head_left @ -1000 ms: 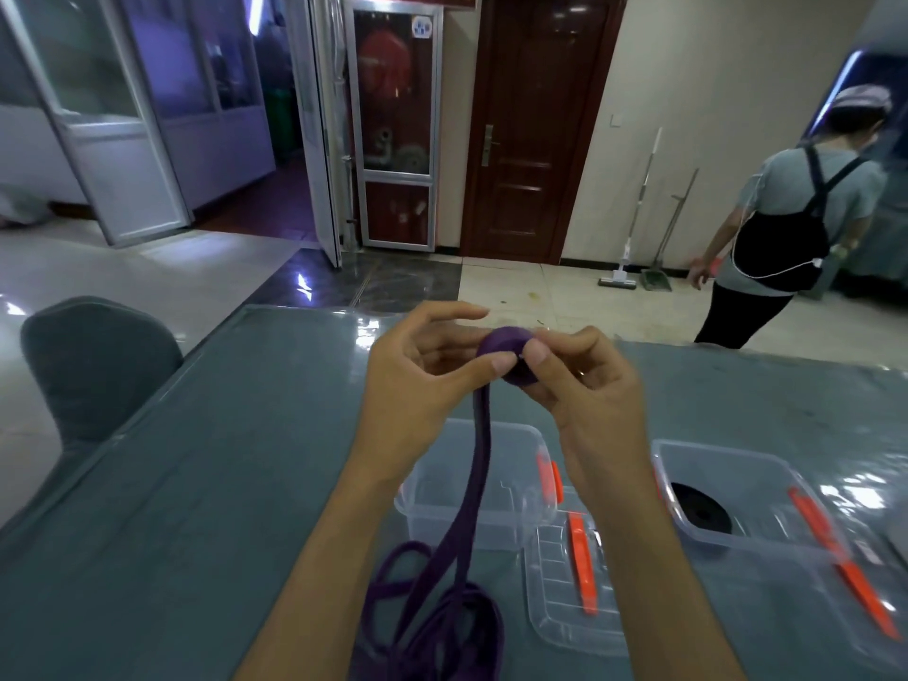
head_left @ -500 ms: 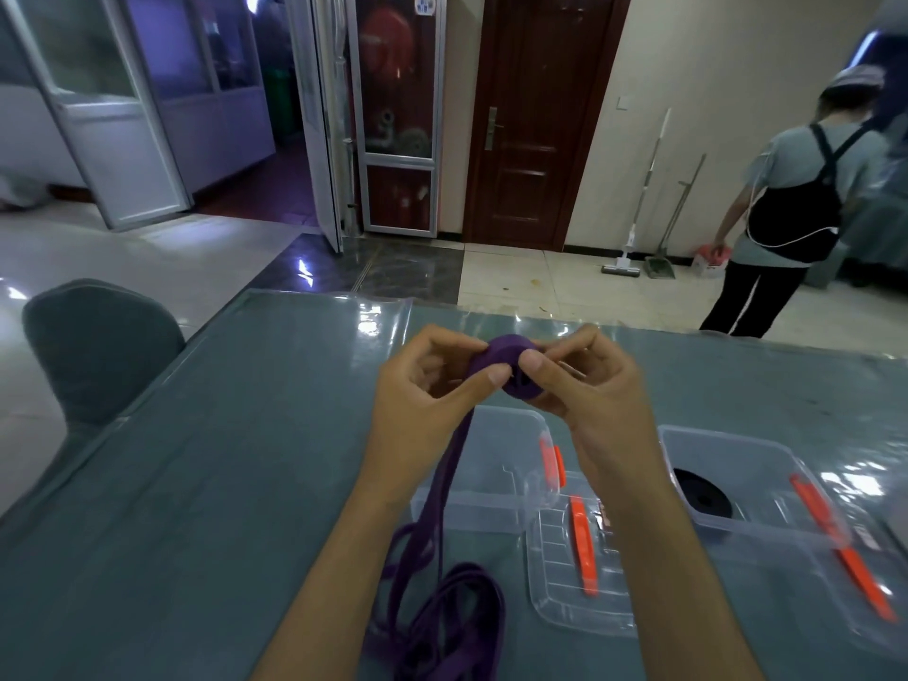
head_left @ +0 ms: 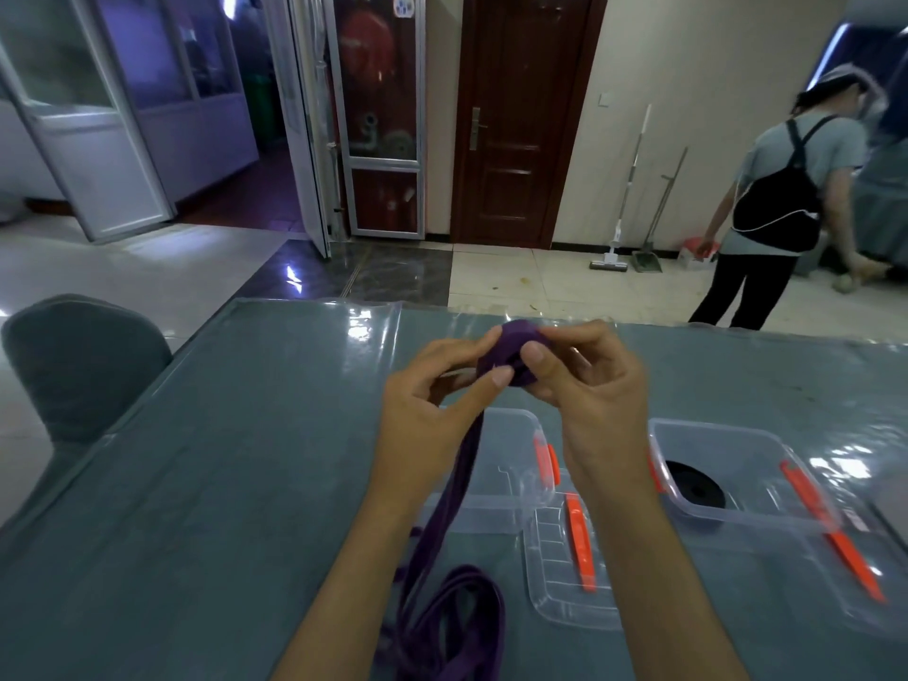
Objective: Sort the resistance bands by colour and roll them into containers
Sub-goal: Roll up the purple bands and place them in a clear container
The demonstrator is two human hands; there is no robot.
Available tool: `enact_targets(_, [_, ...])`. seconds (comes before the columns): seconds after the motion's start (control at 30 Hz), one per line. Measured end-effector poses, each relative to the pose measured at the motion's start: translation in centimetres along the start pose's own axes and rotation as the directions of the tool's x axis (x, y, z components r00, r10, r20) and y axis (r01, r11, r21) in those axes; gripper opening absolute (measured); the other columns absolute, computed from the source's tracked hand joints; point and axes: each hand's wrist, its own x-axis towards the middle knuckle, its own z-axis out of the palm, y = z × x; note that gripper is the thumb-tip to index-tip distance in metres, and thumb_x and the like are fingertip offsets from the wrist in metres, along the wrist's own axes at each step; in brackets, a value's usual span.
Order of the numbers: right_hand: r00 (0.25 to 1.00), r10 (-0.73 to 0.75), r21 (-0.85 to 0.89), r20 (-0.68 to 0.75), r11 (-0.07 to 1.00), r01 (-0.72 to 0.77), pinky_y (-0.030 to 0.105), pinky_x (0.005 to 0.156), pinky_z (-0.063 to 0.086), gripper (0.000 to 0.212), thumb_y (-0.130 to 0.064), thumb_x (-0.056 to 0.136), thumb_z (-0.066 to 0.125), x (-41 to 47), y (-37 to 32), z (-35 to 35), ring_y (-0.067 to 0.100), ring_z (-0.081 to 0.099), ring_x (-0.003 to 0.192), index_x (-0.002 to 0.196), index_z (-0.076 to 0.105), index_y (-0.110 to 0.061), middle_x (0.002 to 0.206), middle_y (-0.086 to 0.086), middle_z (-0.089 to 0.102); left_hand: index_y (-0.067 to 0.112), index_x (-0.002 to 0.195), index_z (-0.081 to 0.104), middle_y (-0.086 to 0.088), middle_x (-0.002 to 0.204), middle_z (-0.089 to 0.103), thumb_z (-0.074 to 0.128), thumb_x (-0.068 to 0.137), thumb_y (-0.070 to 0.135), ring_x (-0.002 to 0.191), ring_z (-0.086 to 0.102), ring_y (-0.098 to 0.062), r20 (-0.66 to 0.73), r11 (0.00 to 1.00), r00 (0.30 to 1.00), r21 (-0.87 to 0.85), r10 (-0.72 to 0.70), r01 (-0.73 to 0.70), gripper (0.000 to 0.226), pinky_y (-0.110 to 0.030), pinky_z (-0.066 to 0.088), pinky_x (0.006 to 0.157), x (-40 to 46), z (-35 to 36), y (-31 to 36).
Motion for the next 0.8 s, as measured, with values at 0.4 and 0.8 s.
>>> enact_targets(0.4, [0.992,0.109,0.023,0.067,0.994,-0.111,0.042,0.085,0.064,0.021,-0.014,0.084,0.074,0.7,0.0,-0.3,0.028,0.076,0.105,0.1,0.064,-0.006,0.104,0.006,0.079,0.016,0.116,0.076,0.002,0.108,0.081,0.08,0.085,0.003,0.103,0.077,-0.015,0.01,0.997,0.999,-0.061,-0.05,0.051,0.034,-0.024,0.059,0.091,0.8,-0.8,0.2])
enact_targets(0.8, [0.985,0.154,0.053,0.075,0.986,-0.158,0.04,0.08,0.064,0.03,-0.024,0.074,0.082,1.2,0.6,-0.7,0.029,0.075,0.102,0.09,0.061,-0.009,0.099,0.002,0.076,0.013,0.123,0.073,-0.001,0.112,0.076,0.079,0.088,0.01,0.11,0.072,-0.024,0.003,0.997,0.999,0.053,0.047,-0.047,0.035,-0.033,0.059,0.097,0.5,-0.7,-0.5])
